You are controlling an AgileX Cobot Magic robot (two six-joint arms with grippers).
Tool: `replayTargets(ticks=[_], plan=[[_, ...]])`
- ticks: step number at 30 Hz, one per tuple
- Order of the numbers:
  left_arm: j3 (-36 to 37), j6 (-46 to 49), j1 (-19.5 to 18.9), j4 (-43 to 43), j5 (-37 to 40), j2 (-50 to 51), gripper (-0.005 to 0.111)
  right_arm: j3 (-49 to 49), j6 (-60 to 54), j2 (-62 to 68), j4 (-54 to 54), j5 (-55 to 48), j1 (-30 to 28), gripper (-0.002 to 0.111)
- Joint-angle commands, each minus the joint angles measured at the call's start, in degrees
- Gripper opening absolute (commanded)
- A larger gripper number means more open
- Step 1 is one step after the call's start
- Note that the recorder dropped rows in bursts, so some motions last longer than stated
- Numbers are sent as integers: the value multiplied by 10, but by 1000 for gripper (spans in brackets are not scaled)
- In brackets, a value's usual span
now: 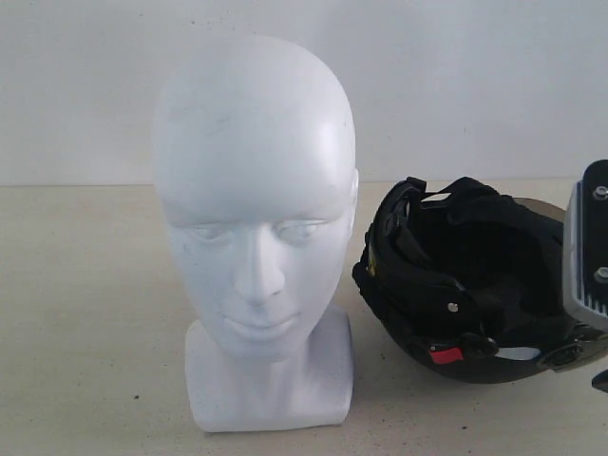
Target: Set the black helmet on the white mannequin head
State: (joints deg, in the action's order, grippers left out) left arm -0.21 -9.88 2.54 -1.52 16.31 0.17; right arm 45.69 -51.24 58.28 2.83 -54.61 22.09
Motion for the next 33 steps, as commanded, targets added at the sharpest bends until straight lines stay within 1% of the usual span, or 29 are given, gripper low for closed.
replayTargets(ticks=[1, 3, 6, 13, 15, 18, 21, 25, 29, 33], plan=[[2, 2, 0, 4, 1, -2, 4, 6, -63, 13, -72, 11, -38, 65], [2, 2, 0, 4, 1, -2, 4, 6, -93, 17, -102, 12, -65, 65], [2, 2, 0, 4, 1, -2, 4, 6, -107, 29, -128, 13, -103, 65], [2, 2, 0, 4, 1, -2, 4, 3, -153, 73, -138, 31, -160, 65], [2, 2, 0, 4, 1, -2, 4, 3, -174, 77, -141, 46, -164, 65], [2, 2, 0, 4, 1, -2, 4, 3, -241, 78, -141, 69, -164, 65], [2, 2, 0, 4, 1, -2, 4, 3, -289, 82, -139, 66, -164, 65], [2, 2, 0, 4, 1, -2, 4, 1, -308, 103, -144, 63, -164, 65], [2, 2, 0, 4, 1, -2, 4, 1, -354, 115, -145, 70, -164, 65], [2, 2, 0, 4, 1, -2, 4, 1, -364, 127, -141, 73, -164, 65]])
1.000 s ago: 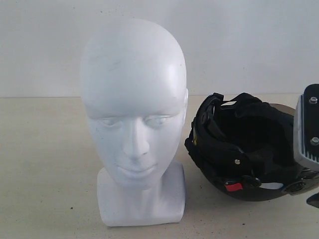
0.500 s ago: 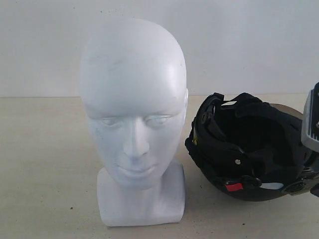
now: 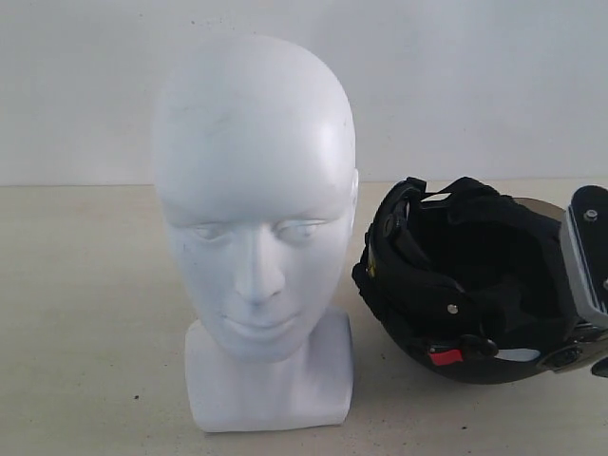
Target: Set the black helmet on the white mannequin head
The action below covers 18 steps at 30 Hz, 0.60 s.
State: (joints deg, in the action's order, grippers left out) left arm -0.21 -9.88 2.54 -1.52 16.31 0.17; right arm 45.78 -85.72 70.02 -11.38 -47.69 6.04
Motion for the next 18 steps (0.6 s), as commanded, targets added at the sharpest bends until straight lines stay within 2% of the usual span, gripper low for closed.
replayTargets(ticks=[1, 18], plan=[[2, 2, 0, 4, 1, -2, 4, 0, -20, 15, 5, 9, -3, 65], [2, 2, 0, 4, 1, -2, 4, 0, -66, 119, 0, 81, -3, 65]])
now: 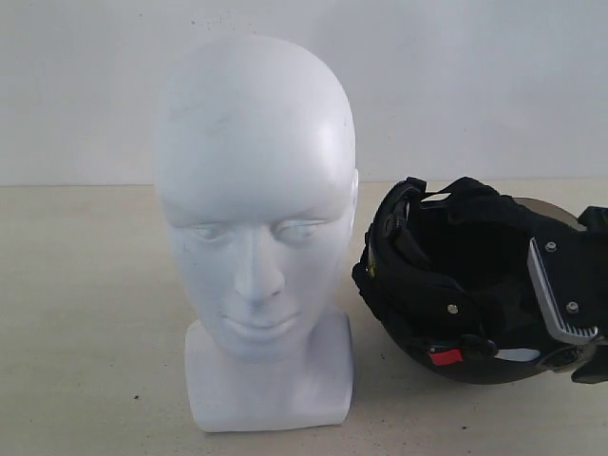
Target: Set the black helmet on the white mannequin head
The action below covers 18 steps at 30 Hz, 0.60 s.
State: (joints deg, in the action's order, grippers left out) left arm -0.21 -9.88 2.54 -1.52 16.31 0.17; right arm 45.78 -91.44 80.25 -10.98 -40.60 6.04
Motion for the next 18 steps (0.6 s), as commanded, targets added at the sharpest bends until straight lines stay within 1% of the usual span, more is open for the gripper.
replayTargets(ticks=[1, 6, 11, 12, 14, 18], plan=[[2, 2, 0, 4, 1, -2, 4, 0, -10, 21, -4, 13, -3, 65], [2, 2, 0, 4, 1, -2, 4, 0, -21, 44, -5, 20, -3, 65], [2, 2, 0, 4, 1, -2, 4, 0, -33, 61, -32, 30, -3, 64], [2, 2, 0, 4, 1, -2, 4, 0, -37, 63, -39, 30, -3, 61], [2, 2, 0, 4, 1, -2, 4, 0, -38, 66, -42, 30, -2, 51], [2, 2, 0, 4, 1, -2, 4, 0, -38, 67, -42, 31, -2, 19]])
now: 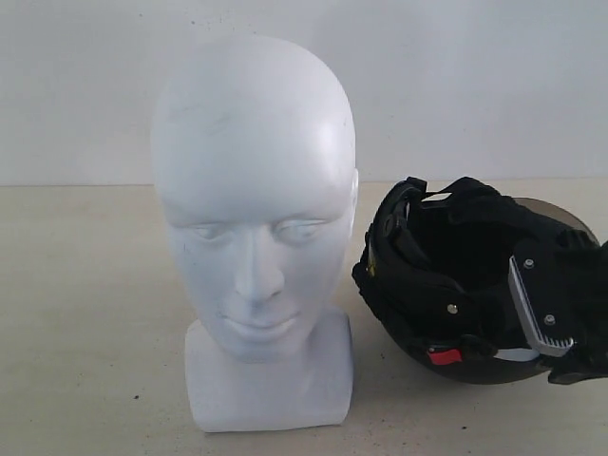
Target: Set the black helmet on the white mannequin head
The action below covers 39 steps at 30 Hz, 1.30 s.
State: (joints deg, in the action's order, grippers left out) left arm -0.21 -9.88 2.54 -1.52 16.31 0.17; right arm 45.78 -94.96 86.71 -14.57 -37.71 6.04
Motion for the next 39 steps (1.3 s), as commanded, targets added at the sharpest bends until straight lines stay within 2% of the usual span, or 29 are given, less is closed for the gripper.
replayTargets(ticks=[1, 2, 3, 5, 8, 11, 15, 19, 29, 39], plan=[[2, 2, 0, 4, 1, -2, 4, 0, -2, 3, -6, 6, -2, 10], [2, 2, 0, 4, 1, -2, 4, 0, 4, 3, -6, 7, -2, 2], [2, 2, 0, 4, 1, -2, 4, 0, 13, 3, -6, 7, -2, 0], [2, 2, 0, 4, 1, -2, 4, 0, 78, 3, -34, 17, -2, 0], [2, 2, 0, 4, 1, -2, 4, 2, 270, -9, -98, 51, -2, 0], [2, 2, 0, 4, 1, -2, 4, 10, 405, -38, -106, 80, -2, 0], [2, 2, 0, 4, 1, -2, 4, 45, 503, -72, -124, 56, -2, 0], [2, 2, 0, 4, 1, -2, 4, 63, 545, -72, -193, 19, -2, 0], [2, 2, 0, 4, 1, -2, 4, 63, 565, -20, -187, -17, 0, 0], [2, 2, 0, 4, 1, -2, 4, 63, 555, 10, -186, -14, 36, 0]])
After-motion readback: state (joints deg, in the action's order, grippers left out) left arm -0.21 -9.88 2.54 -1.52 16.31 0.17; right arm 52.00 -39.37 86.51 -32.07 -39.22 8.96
